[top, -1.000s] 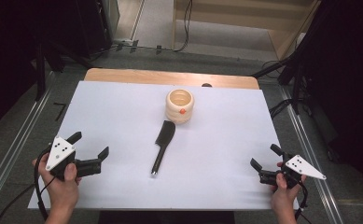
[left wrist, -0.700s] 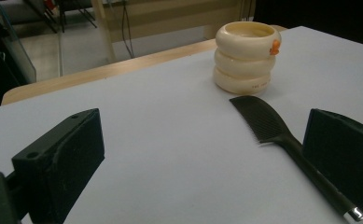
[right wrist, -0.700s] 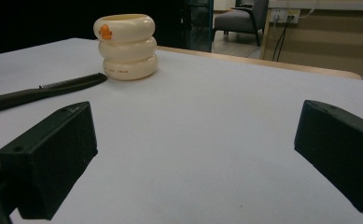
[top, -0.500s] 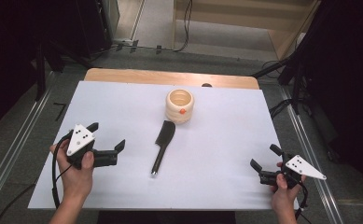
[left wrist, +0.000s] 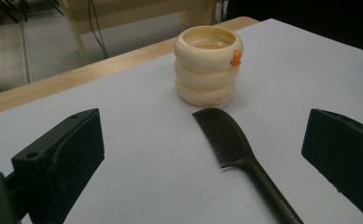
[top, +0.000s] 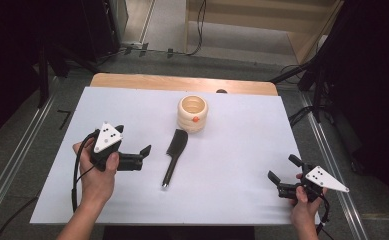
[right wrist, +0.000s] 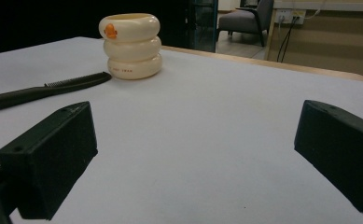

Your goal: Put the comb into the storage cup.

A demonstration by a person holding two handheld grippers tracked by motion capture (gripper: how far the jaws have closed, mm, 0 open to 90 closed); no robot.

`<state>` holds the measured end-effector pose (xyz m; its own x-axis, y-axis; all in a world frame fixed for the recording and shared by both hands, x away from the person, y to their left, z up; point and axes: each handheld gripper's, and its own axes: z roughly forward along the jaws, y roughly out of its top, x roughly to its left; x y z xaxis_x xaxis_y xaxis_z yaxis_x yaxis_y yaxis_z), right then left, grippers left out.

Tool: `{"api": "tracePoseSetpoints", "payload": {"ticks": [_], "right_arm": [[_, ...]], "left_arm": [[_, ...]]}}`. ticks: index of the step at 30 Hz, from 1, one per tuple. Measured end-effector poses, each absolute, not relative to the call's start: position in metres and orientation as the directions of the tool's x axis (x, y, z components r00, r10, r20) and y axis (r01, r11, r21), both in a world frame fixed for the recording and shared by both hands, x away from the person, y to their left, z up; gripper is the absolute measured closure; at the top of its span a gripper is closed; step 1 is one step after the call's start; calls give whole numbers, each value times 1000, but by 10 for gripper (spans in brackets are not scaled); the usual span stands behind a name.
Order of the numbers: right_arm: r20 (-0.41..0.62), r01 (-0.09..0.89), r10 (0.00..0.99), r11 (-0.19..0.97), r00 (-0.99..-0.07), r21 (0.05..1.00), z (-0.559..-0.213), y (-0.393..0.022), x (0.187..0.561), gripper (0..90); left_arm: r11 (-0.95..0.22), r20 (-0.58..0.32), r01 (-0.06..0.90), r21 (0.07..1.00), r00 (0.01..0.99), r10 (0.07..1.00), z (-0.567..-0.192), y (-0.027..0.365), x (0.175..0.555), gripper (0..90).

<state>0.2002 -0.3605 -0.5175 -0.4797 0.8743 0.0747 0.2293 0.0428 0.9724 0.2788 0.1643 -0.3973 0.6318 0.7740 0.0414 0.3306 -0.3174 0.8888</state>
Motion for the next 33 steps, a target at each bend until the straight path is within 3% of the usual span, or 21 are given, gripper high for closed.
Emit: {"api": "tracePoseSetpoints", "payload": {"ticks": [33], "right_arm": [[73, 227, 864, 49, -498, 973, -518, -360, 201, 0]], "left_arm": [[-447, -15, 513, 733, 669, 743, -406, 102, 317, 0]]}}
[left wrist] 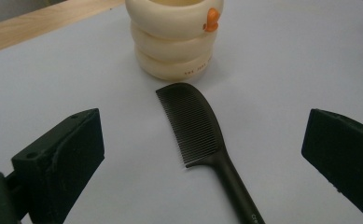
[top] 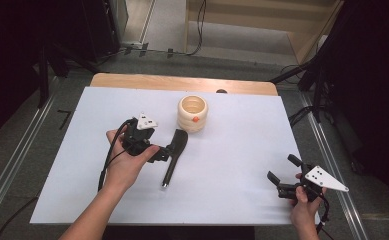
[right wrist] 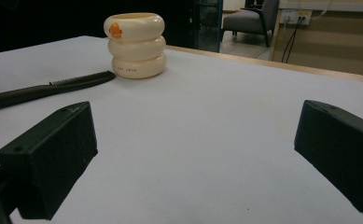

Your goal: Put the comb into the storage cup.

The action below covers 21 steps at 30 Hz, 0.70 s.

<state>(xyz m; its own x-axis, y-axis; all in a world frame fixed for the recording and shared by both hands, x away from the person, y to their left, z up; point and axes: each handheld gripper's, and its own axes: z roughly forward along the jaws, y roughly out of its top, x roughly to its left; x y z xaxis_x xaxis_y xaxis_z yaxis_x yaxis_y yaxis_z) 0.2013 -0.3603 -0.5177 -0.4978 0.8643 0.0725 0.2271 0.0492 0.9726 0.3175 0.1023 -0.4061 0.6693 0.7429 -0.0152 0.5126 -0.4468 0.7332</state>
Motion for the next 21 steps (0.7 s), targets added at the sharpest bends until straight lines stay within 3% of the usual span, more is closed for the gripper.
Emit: {"api": "tracePoseSetpoints", "payload": {"ticks": [10, 21], "right_arm": [[75, 229, 866, 46, -495, 972, -518, -361, 201, 0], [76, 229, 866, 46, -495, 972, -518, -360, 202, 0]], "left_arm": [[-482, -23, 579, 658, 655, 755, -413, 90, 325, 1], [-486, -13, 648, 587, 607, 794, -418, 79, 331, 136]]}}
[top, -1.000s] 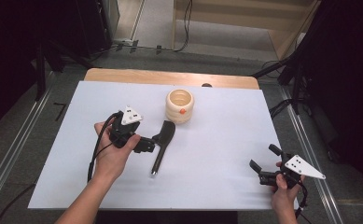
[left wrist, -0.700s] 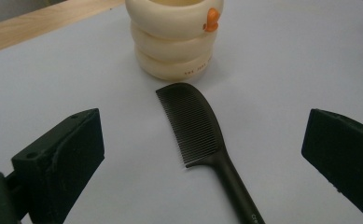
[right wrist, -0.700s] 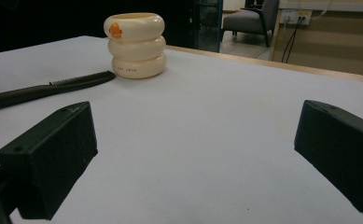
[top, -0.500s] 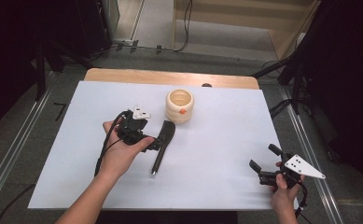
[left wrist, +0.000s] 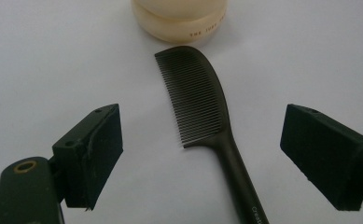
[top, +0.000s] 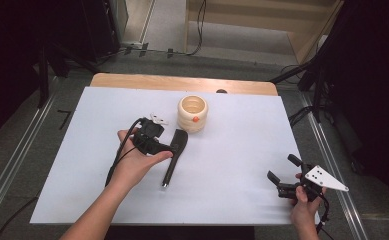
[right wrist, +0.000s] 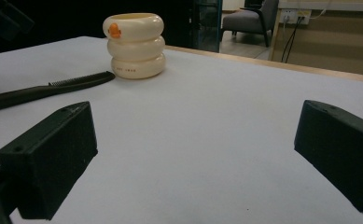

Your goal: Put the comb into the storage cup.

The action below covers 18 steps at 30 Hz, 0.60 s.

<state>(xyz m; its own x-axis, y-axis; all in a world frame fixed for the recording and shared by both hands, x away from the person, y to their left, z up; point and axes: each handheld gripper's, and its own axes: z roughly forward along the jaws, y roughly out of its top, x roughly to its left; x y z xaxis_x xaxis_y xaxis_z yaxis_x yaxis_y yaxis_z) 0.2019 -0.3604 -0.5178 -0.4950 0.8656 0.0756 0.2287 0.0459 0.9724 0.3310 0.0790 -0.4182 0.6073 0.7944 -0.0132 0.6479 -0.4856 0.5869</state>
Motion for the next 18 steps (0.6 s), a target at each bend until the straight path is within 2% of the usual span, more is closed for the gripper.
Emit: {"api": "tracePoseSetpoints", "payload": {"ticks": [11, 18], "right_arm": [[75, 228, 866, 46, -494, 972, -518, -360, 202, 0], [74, 227, 867, 46, -493, 973, -518, -361, 202, 0]], "left_arm": [[-501, -19, 699, 509, 592, 806, -427, 72, 334, 226], [-516, -52, 739, 432, 592, 804, -433, 67, 335, 235]]}}
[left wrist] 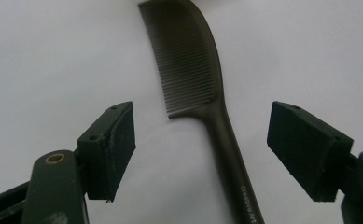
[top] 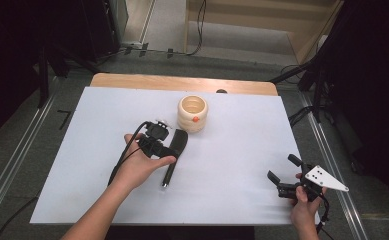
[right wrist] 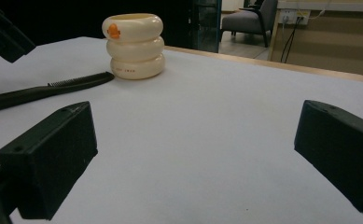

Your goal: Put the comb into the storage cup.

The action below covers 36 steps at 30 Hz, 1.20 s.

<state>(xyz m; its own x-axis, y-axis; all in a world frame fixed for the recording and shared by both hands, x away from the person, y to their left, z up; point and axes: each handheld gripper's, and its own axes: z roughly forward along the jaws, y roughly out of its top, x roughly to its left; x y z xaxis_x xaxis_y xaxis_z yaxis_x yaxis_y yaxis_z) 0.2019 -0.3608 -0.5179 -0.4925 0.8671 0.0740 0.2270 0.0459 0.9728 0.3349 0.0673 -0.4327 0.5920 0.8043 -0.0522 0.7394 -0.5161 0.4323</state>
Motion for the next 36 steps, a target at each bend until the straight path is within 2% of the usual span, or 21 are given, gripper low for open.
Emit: {"api": "tracePoseSetpoints", "payload": {"ticks": [4, 7, 11, 19, 21, 36], "right_arm": [[74, 228, 867, 46, -492, 973, -518, -361, 202, 0], [74, 227, 867, 46, -492, 973, -518, -361, 202, 0], [75, 227, 868, 45, -492, 973, -518, -361, 202, 0], [73, 227, 869, 46, -490, 973, -518, -361, 202, 0], [74, 227, 868, 46, -491, 973, -518, -361, 202, 0], [74, 226, 869, 45, -490, 973, -518, -361, 202, 0]], "left_arm": [[-526, -73, 754, 394, 596, 800, -436, 63, 334, 297], [-534, -76, 764, 362, 595, 800, -440, 60, 333, 403], [-537, -89, 774, 337, 594, 800, -443, 58, 334, 445], [-543, -107, 784, 301, 593, 798, -449, 53, 333, 485], [-551, -99, 784, 288, 596, 797, -451, 52, 333, 522], [-541, -125, 798, 264, 585, 801, -458, 48, 331, 572]]}}
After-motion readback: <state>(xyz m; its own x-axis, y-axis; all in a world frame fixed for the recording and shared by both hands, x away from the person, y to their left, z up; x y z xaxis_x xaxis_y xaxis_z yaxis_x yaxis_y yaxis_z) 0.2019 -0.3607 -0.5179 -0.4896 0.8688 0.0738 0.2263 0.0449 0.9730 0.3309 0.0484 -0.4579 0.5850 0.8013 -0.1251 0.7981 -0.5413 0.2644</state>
